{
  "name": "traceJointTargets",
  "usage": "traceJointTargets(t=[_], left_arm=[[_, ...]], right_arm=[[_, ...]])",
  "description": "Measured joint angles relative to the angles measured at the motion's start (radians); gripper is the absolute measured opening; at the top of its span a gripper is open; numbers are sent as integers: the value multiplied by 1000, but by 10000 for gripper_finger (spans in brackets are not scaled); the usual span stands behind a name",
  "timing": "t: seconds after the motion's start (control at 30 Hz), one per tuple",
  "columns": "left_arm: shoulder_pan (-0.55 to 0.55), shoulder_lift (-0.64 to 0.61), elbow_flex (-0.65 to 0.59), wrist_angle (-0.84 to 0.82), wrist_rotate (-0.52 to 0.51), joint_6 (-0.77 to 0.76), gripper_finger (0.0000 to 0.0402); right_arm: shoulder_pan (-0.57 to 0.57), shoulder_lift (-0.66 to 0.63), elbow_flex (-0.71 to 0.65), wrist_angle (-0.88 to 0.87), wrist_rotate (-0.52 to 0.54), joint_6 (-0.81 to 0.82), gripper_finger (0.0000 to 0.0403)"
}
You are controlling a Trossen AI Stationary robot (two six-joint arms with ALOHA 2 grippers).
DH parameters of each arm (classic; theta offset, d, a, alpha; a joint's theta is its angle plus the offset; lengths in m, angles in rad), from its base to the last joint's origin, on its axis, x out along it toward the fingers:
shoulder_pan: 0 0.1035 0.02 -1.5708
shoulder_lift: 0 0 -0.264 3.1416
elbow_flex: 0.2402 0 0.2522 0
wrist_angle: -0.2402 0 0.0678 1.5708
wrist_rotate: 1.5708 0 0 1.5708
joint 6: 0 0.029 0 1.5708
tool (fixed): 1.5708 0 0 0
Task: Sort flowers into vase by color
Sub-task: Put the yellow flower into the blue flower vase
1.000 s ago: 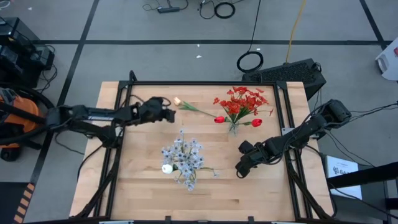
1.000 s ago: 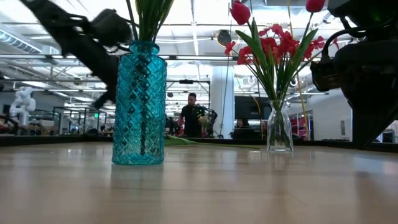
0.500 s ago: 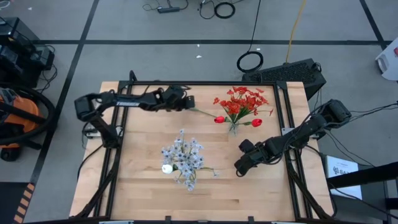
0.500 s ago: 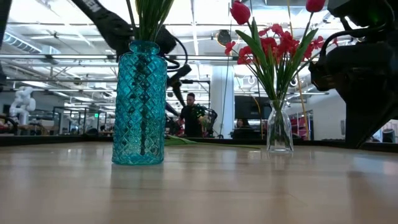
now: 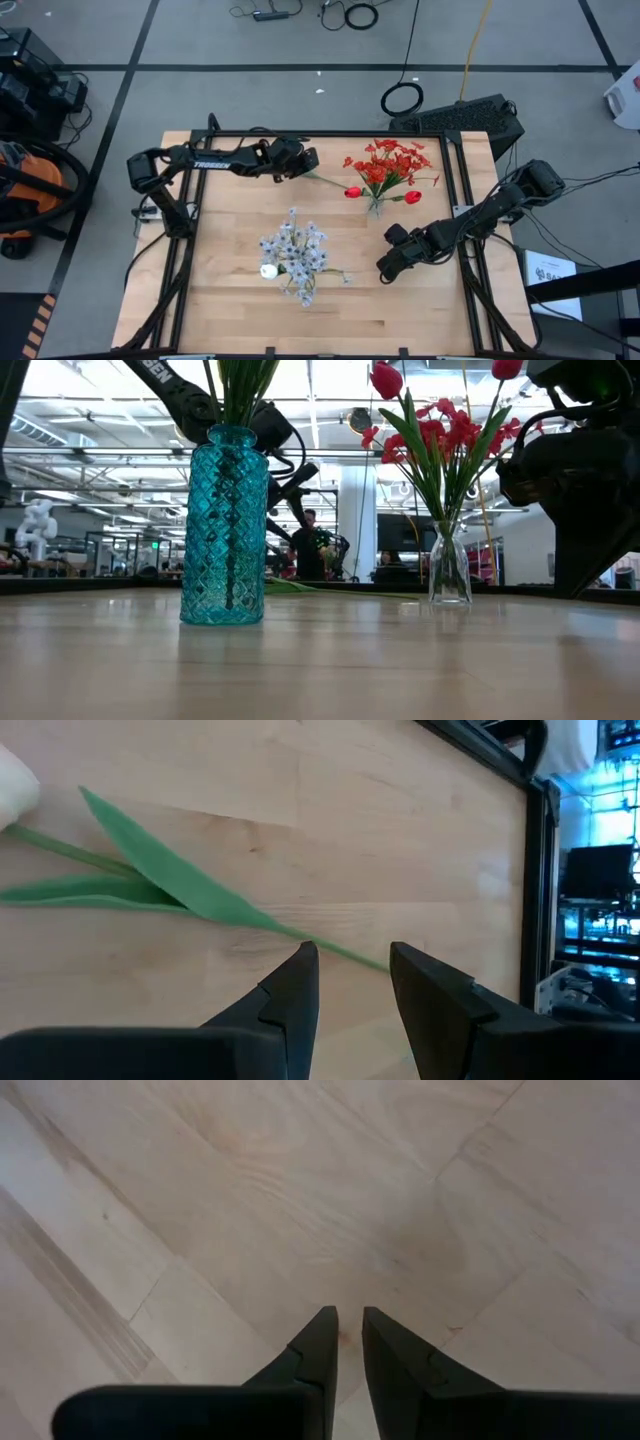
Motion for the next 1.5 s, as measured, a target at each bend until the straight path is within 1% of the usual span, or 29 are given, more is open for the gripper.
traceJointTargets(t=[0.17, 0.33, 0.67, 0.77, 0.83, 0.93, 1.1, 1.2, 1.37, 1.5], left_arm=[[0, 0, 0, 46, -1, -1, 132], [8, 0, 0, 40, -1, -26, 135], [6, 0, 0, 33, -1, -26, 184], [6, 0, 0, 46, 0, -26, 189], [4, 0, 0, 47, 25, -39, 189], [-12, 0, 0, 48, 40, -117, 190], [-44, 19, 0, 41, -34, -288, 190], [-75, 66, 10, 16, -41, -398, 189], [-106, 163, 109, -84, -58, -518, 189], [-102, 238, 217, -154, -66, -525, 189]], right_arm=[[0, 0, 0, 1, 0, 0, 43], [0, 0, 0, 7, 0, 0, 43], [0, 0, 0, 24, -6, -5, 43], [0, 0, 0, 24, -3, -34, 43], [0, 0, 0, 24, -1, -62, 43], [0, 0, 0, 25, -1, -94, 43], [0, 0, 0, 25, -3, -153, 43], [0, 0, 0, 27, -2, -204, 43], [0, 0, 0, 30, 0, -267, 43], [0, 0, 0, 31, 1, -292, 43]])
